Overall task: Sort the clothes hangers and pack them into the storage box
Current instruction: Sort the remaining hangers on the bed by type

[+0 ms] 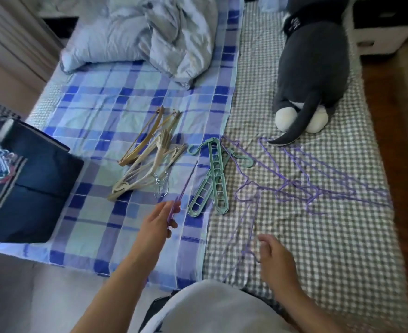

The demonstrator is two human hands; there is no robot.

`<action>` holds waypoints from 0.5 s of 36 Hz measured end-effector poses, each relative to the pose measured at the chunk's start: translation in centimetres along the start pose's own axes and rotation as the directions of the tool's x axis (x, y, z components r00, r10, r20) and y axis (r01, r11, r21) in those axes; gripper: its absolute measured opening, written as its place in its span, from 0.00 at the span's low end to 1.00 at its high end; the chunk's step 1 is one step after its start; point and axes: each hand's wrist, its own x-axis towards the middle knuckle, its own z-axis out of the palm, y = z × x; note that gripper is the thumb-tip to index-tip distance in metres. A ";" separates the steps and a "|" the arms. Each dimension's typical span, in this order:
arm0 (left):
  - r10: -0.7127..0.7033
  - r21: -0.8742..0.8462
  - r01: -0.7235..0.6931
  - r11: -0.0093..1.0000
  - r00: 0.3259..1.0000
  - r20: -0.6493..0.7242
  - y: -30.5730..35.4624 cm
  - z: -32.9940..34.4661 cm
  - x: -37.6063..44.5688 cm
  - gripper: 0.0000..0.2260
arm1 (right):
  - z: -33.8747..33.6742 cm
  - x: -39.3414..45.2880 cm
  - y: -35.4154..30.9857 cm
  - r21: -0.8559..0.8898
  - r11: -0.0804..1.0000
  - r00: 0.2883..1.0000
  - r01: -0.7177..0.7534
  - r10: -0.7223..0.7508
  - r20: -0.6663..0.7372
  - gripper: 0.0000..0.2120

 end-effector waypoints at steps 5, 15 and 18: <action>0.065 0.091 -0.081 0.993 0.983 0.169 1.6 3.4 -0.3 0.12 | -3.6 -1.1 -6.0 0.133 0.975 0.983 0.177 -0.181 0.023 0.11; 0.093 0.115 -0.141 0.983 0.931 0.352 3.0 8.7 -1.3 0.07 | -4.2 -1.2 -14.1 0.368 0.898 0.965 0.242 -0.262 0.005 0.13; 0.033 0.035 -0.051 0.998 0.917 0.397 2.7 8.1 -0.9 0.09 | -3.1 -1.1 -14.1 0.378 0.889 0.959 0.258 -0.285 0.016 0.09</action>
